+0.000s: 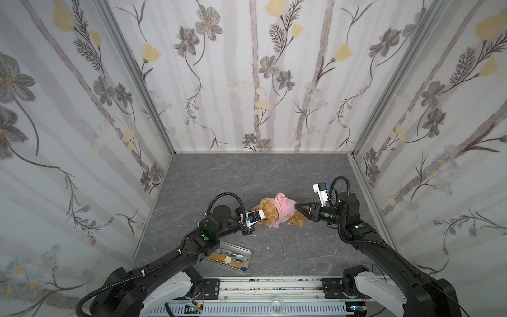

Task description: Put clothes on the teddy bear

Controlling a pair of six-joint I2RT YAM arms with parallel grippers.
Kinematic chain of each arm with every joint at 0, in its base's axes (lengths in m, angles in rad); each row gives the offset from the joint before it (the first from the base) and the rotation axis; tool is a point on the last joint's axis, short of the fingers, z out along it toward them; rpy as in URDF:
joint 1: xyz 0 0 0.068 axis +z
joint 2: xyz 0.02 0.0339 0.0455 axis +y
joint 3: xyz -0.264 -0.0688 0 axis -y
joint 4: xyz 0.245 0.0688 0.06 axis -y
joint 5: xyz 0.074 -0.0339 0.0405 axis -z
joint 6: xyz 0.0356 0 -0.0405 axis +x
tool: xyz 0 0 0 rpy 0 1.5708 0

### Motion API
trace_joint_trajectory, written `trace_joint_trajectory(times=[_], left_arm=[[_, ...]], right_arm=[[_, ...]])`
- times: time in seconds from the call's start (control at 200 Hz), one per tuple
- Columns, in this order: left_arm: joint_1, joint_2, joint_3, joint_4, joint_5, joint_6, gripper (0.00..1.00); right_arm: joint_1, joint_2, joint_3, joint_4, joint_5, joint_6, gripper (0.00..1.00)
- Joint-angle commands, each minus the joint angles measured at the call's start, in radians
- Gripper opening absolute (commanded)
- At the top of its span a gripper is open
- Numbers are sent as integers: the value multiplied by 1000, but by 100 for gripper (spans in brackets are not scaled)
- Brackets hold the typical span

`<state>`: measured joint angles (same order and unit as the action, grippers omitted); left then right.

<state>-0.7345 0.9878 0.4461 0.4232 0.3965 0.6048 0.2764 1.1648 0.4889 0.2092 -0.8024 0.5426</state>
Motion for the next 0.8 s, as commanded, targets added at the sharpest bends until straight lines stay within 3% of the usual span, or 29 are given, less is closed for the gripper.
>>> trace_joint_trajectory(times=[0.0,0.225,0.455,0.655,0.794], left_arm=[[-7,-7,-5,72,1,32,0],[-13,-8,-9,72,5,38,0],[-15,-9,-13,72,3,35,0],[-14,-11,-7,78,-34,-14,0],[-17,-11,8,108,-150,-133,0]], right_arm=[[0,24,-20,132,-55,57,40],[-3,76,-26,188,-64,76,39],[-13,88,-73,288,-53,153,9],[-35,38,-137,331,36,216,2],[-50,-7,-179,339,116,240,0]])
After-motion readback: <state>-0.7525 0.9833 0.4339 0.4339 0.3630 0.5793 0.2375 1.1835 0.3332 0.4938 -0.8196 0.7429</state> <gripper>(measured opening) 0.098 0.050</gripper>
